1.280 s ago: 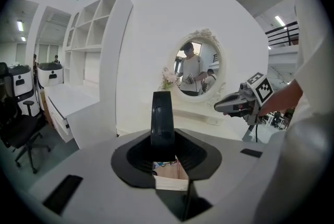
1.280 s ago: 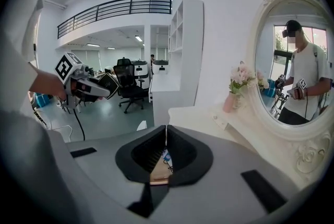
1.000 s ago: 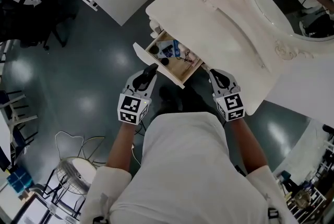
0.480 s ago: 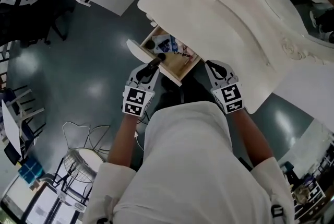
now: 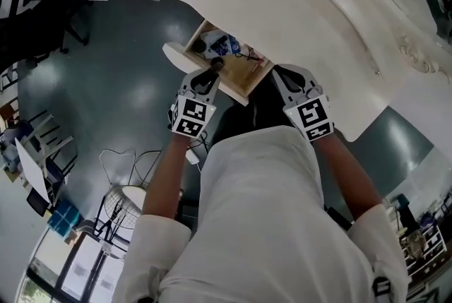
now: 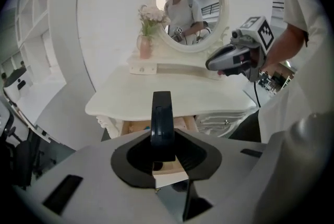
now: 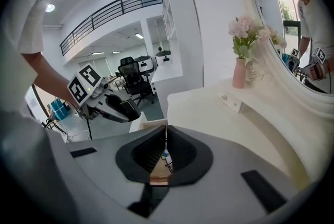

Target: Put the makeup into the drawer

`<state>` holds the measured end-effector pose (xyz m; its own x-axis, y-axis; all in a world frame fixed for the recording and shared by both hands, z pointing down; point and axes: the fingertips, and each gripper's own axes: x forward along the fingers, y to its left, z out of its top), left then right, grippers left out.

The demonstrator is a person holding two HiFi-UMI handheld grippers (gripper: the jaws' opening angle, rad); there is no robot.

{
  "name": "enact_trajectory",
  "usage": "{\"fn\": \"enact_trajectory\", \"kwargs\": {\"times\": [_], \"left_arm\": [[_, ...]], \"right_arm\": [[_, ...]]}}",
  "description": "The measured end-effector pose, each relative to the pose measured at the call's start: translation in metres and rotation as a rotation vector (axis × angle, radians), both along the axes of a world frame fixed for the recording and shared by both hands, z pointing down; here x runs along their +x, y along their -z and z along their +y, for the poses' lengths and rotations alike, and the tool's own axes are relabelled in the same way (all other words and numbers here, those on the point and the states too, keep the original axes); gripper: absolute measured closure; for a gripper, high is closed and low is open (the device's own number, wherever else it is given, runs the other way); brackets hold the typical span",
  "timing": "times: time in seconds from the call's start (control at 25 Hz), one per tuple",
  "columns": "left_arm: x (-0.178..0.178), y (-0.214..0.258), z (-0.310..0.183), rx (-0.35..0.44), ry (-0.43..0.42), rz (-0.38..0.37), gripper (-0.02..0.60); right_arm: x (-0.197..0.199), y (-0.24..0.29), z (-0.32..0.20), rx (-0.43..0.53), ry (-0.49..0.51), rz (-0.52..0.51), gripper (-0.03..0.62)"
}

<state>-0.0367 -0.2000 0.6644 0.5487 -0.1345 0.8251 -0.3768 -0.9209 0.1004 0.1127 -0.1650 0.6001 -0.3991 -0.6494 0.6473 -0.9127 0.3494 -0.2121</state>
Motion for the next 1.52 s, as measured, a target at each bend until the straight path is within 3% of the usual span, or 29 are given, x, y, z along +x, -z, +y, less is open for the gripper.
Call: {"fn": "enact_trajectory", "kwargs": {"times": [0.56, 1.0, 1.52], "left_arm": [[0.027, -0.108, 0.0, -0.002, -0.378, -0.252, 0.48], [0.025, -0.189, 0.012, -0.088, -0.6, -0.426, 0.479], [0.029, -0.225, 0.02, -0.09, -0.712, -0.474, 0.47]], "right_arm": [[-0.001, -0.047, -0.004, -0.081, 0.008, -0.1, 0.563], [-0.019, -0.059, -0.004, -0.109, 0.075, -0.165, 0.565], [-0.02, -0.065, 0.004, -0.141, 0.111, -0.186, 0.565]]}}
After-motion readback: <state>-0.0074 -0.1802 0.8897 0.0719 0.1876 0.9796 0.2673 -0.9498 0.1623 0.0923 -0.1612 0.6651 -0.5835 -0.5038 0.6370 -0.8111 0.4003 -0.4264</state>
